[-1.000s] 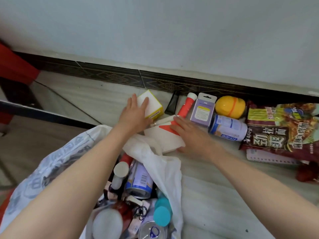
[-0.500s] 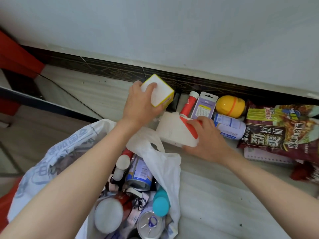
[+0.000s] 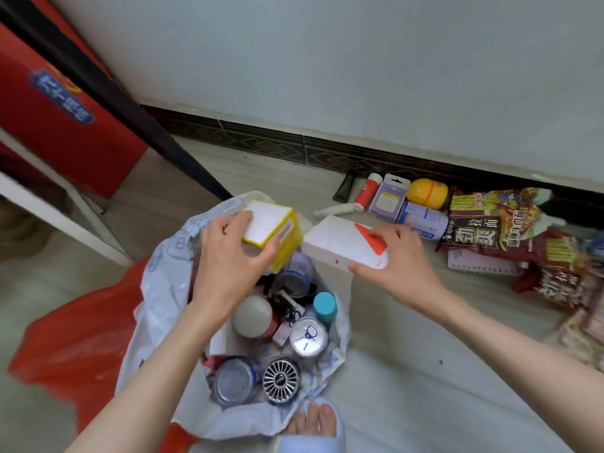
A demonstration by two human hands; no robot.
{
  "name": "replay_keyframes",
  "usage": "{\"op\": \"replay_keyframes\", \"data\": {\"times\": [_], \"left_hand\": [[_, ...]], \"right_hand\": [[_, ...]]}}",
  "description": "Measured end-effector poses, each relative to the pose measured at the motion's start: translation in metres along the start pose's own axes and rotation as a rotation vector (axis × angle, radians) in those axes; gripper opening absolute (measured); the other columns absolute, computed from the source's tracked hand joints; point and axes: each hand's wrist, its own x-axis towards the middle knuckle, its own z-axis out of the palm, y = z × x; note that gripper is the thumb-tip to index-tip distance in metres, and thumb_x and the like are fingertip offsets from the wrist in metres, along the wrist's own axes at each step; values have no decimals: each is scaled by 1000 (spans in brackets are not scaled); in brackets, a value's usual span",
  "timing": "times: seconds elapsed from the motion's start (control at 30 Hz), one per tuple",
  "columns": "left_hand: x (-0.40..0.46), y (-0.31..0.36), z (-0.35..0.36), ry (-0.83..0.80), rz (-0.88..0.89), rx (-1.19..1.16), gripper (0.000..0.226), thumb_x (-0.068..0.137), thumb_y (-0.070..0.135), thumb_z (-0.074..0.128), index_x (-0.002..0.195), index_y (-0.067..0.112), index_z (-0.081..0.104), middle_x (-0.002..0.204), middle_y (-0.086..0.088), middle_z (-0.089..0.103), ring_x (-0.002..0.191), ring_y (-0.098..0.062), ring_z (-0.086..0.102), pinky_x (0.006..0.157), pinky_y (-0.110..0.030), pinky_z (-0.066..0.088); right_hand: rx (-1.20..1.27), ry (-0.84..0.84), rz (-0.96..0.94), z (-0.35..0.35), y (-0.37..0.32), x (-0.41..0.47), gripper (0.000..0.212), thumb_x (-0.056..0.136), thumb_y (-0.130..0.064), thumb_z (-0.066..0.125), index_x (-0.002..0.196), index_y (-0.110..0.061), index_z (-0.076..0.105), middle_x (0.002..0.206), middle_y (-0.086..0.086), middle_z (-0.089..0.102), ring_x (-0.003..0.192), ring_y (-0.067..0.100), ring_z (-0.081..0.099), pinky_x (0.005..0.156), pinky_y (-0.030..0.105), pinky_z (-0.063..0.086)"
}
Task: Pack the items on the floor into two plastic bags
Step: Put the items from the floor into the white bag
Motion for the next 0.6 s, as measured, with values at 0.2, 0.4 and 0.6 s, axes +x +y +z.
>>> {"op": "replay_keyframes", "data": {"times": [0.2,0.4,0.6], "left_hand": [[-32,-45,-23,22,-110,137,59,72,46,69,116,9,55,119,-20,48,116,-35,35,96,-36,32],[-15,-67,-8,-66,-22,309,55,73,49,56,104,4,60,114,-25,52,104,-42,48,85,-48,43],[-16,-89,-17,-35,9,341,53,84,57,33,116,24,61,139,-8,45,130,-30,30,105,-55,15]], "right_hand": [[67,-53,-64,12,-47,-25,72,64,-58,55,127,-24,46,109,-4,37,104,10,30,84,23,25],[123,-97,-106,41,-72,-11,58,77,-48,64,125,-22,48,123,0,44,118,15,34,90,20,25],[115,3,-65,56,-89,9,61,75,-53,60,124,-19,48,125,0,45,118,17,33,98,28,30]]}}
